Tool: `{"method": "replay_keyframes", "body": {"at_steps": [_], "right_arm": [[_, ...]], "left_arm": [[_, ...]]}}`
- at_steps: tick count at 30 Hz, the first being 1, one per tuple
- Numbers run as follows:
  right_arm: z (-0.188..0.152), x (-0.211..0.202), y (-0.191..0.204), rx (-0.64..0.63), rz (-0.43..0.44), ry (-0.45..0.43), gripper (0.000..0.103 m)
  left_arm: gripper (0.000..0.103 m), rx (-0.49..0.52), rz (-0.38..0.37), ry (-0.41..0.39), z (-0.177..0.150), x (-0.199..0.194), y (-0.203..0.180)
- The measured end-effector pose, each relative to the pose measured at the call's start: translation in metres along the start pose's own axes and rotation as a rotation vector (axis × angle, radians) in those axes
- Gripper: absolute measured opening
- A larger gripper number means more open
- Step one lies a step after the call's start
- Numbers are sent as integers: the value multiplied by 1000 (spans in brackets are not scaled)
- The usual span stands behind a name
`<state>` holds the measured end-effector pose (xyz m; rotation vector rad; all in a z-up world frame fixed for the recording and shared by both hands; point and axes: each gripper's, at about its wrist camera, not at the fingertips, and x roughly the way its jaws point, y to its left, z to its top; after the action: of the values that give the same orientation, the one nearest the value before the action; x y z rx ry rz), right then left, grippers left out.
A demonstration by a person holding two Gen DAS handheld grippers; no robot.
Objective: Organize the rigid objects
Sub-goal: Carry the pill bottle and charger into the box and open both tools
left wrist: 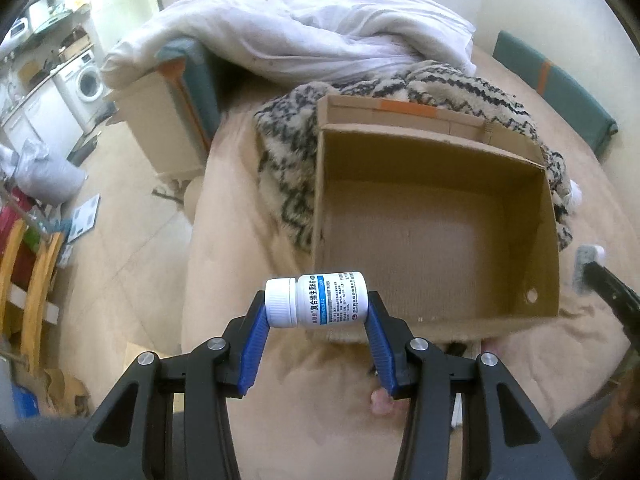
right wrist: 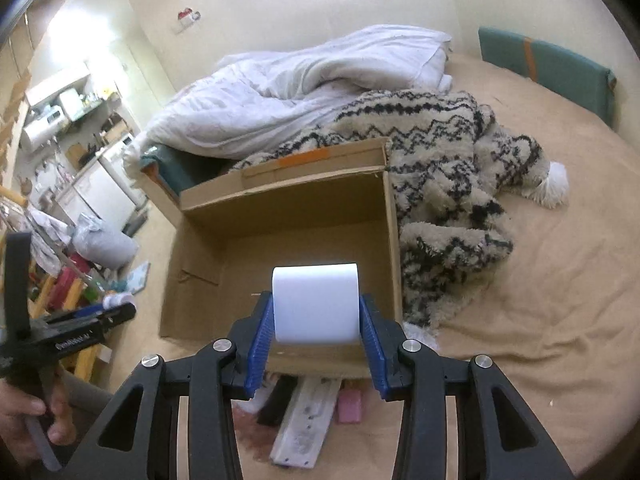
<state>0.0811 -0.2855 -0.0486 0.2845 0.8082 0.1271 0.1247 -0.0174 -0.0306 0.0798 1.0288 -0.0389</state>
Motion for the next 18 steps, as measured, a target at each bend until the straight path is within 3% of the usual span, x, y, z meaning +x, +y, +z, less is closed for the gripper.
{"method": "replay_keyframes", "body": {"at_steps": [7, 10, 12, 16, 18], "right_arm": [[13, 35, 0, -31, -14, 51, 44], [8, 57, 8, -92, -85, 119, 44], [0, 69, 14, -140, -139, 159, 44], [-6, 81, 11, -101, -119, 210, 44], [-5, 85, 11, -96, -115, 224, 44]], "left_arm": [[43, 98, -15, -18, 20, 34, -43], [43, 147, -53, -33, 19, 47, -56], [43, 140, -80, -27, 20, 59, -58], [43, 96, -77, 15, 23, 78, -56], [43, 121, -57, 28, 22, 83, -61]]}}
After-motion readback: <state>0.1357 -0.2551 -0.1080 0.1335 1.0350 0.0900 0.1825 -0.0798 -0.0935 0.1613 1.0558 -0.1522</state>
